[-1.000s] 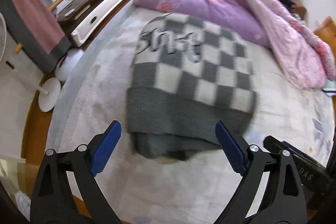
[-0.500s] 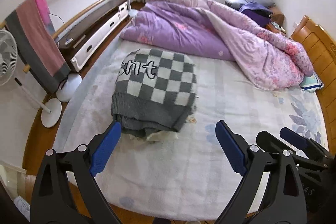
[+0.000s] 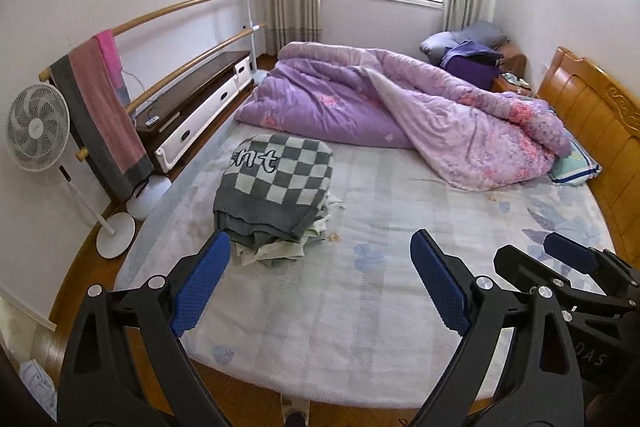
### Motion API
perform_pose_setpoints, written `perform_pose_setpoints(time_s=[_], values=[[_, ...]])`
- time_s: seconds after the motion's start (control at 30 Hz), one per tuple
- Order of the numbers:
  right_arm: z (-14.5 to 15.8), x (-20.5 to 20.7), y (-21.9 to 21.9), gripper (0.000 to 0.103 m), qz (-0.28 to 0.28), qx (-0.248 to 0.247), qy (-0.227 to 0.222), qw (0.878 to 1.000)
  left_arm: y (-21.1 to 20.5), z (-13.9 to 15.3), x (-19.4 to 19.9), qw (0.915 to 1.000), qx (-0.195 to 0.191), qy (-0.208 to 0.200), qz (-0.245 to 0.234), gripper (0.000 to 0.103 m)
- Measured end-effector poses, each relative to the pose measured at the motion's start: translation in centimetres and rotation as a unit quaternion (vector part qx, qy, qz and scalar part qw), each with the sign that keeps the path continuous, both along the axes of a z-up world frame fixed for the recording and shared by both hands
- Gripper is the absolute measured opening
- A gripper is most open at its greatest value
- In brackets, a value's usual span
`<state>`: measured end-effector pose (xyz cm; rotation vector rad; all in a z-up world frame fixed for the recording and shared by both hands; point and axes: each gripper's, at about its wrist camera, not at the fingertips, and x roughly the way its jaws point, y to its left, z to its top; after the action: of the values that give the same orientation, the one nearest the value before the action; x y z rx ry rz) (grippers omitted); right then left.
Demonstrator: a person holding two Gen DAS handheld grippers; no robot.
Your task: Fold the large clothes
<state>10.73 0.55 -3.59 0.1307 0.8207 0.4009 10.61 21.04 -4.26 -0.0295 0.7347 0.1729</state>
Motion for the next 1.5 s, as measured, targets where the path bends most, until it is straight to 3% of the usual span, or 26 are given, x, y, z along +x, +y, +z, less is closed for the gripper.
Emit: perform_pose_setpoints(time_s=[0.3,0.37,0.53,0.97,1.5], values=[[5.5,-6.2,-2.7,0.079,-0.019,-0.006,-0.060,0.998,-3.6,5.4,-5.2,0.9977,0.029,-0.057,-0.021,0.092],[6.5,-7.4,-3.0,0.086,-0.032,-0.011,-0.075,0.997,-3.9,6.4,-6.3,0.9966,0.033,-0.069,-0.028,0.092],[8.8,-10.5,-3.0,0.086,-0.041,-0.013,-0.100,0.994,-3.8,8.3,-8.9,0.9951,0.030,-0.084,-0.043,0.092],[11.7,-15.5,-1.1,0.086,-0.057,-0.015,-0.128,0.990,-1.7,10.9,-13.9,0.9915,0.024,-0.113,-0.059,0.092],[12.6,-17.1,-0.6,0.087,-0.061,-0.018,-0.138,0.988,-1.3,12.3,-16.1,0.9890,0.024,-0.132,-0.062,0.092]])
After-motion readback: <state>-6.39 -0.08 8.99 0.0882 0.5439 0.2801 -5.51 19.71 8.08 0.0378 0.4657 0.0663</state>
